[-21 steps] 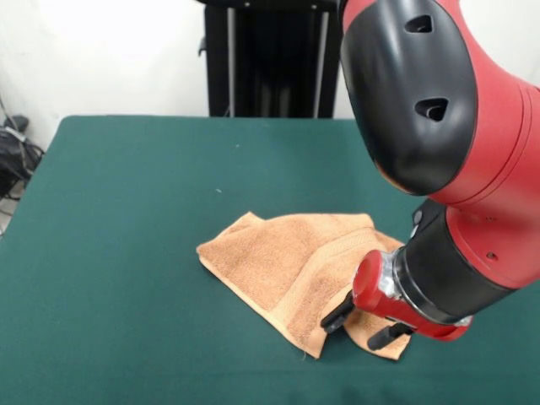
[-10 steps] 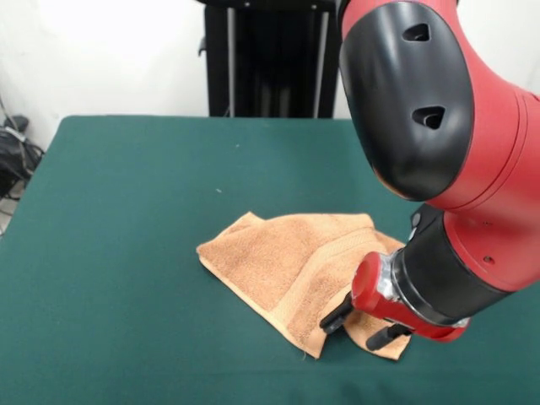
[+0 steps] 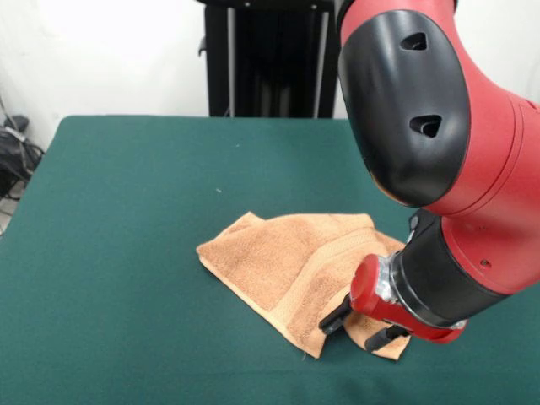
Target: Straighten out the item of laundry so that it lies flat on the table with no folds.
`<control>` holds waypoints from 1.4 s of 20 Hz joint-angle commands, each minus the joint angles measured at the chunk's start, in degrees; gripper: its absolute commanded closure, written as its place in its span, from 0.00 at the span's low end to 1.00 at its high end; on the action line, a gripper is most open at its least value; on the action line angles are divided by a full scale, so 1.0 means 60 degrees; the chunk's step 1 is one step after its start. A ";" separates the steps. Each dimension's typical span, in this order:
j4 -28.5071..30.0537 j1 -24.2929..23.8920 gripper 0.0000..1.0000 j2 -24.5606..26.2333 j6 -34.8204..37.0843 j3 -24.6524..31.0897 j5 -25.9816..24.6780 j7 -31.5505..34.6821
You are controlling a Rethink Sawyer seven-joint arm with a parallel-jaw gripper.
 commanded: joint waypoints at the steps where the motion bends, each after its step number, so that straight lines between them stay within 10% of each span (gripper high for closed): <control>1: 0.0557 -0.0173 0.00 0.0538 0.0673 0.0650 0.0015 -0.1554; 28: -0.0058 -0.0364 0.00 0.0407 0.1310 0.0235 -0.0019 -0.2245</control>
